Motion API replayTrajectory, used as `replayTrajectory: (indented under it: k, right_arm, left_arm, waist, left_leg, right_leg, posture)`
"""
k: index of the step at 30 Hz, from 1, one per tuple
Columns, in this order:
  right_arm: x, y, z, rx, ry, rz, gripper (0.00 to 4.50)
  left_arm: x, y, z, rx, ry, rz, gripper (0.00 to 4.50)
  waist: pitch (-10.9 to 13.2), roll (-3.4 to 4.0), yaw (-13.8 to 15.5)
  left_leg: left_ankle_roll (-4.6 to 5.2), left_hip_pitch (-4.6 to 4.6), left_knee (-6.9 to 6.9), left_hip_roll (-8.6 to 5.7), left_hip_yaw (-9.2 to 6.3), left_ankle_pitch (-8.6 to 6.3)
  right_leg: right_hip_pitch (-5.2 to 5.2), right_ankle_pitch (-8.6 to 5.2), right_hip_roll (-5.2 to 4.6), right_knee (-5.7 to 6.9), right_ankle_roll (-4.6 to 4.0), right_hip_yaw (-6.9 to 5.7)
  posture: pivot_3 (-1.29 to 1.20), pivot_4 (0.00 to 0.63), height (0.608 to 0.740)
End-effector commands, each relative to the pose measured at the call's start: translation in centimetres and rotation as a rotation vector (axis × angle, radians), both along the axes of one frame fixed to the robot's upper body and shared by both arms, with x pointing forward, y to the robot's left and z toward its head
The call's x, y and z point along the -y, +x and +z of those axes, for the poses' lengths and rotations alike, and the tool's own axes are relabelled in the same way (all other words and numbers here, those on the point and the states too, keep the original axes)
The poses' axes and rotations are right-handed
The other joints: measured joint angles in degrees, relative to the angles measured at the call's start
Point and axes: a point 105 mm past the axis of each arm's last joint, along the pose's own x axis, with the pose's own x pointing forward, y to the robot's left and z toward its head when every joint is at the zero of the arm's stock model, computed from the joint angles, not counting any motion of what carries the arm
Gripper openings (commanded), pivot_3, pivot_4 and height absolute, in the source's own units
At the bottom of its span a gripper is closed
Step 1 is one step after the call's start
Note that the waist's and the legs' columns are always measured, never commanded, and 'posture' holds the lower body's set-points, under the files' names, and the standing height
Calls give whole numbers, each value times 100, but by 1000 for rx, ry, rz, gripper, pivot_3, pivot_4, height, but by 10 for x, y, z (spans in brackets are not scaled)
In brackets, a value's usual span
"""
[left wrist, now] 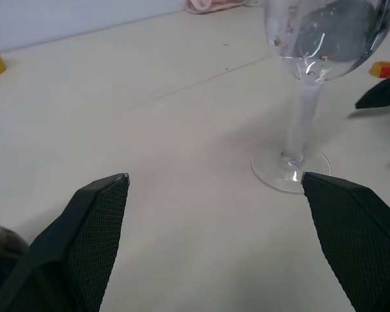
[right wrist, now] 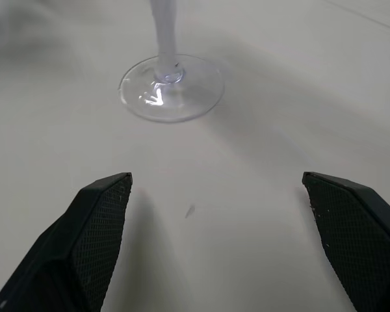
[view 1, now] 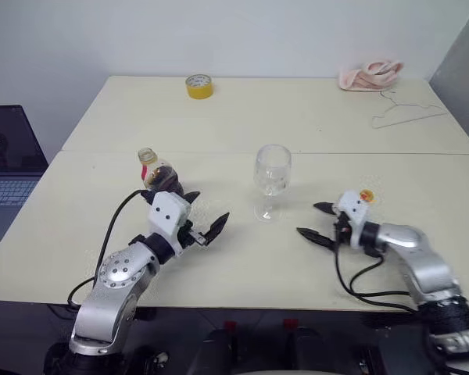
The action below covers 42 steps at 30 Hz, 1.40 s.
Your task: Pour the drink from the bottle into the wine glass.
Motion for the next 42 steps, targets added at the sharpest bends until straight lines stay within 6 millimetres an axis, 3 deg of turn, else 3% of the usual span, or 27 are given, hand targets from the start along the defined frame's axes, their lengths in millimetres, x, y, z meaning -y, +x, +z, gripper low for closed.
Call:
replayTrajectory:
  k: [1,5,8,13,18,21,24,35,42]
  right_arm:
    - [25,-13,38,-11,-16,8,4487]
    - [46,-28,96,-6,16,66,4487]
    - [37,-33,143,80,55,144,4487]
    - [14,-37,179,183,52,269,4487]
    - [-8,-41,189,214,31,386,4487]
    - [-13,-39,191,230,14,416,4487]
    - [-13,-36,189,233,-10,418,4487]
    - [-16,-43,191,245,-14,445,4487]
    - [-16,-47,193,258,-25,445,4487]
  left_arm:
    - [-5,-7,14,39,-25,1,4500]
    - [-17,-21,10,-16,-42,7,4500]
    - [-31,-32,14,-5,-66,73,4500]
    - [-49,-49,0,-57,-76,177,4500]
    - [-71,-47,-6,-46,-91,292,4500]
    - [-81,-39,3,8,-87,332,4500]
    - [-81,-32,12,44,-89,327,4500]
    - [-98,-4,7,33,-22,317,4500]
    - [-94,18,6,48,-6,279,4500]
  waist:
    - [2,0,8]
    - [6,6,-6]
    - [7,7,-37]
    - [9,4,-4]
    - [12,-2,71]
    - [12,-2,70]
    - [13,-5,70]
    - [13,-5,15]
    - [14,-5,15]
  left_leg:
    - [1,-1,2,0,-1,-1]
    - [9,0,-1,5,4,-5]
    - [11,2,-6,21,5,-7]
    - [13,1,-6,22,5,-8]
    - [15,-7,5,17,-2,-9]
    - [15,-8,5,16,2,-9]
    - [14,-8,4,17,-2,-9]
    - [14,-7,2,15,2,-10]
    - [14,-8,1,14,-1,-10]
  right_leg:
    - [2,0,0,-2,0,-2]
    - [14,0,4,-25,0,-3]
    - [19,1,19,-41,1,-1]
    - [25,1,19,-49,1,-3]
    - [27,3,15,-52,5,-9]
    - [25,4,15,-53,5,-5]
    - [24,4,15,-52,4,-10]
    - [21,5,15,-50,4,-5]
    - [20,5,13,-50,4,-7]
  posture:
    - [0,150,740]
    - [0,150,740]
    - [0,150,740]
    - [0,150,740]
    - [0,150,740]
    - [0,150,740]
    - [0,150,740]
    - [0,150,740]
    - [0,150,740]
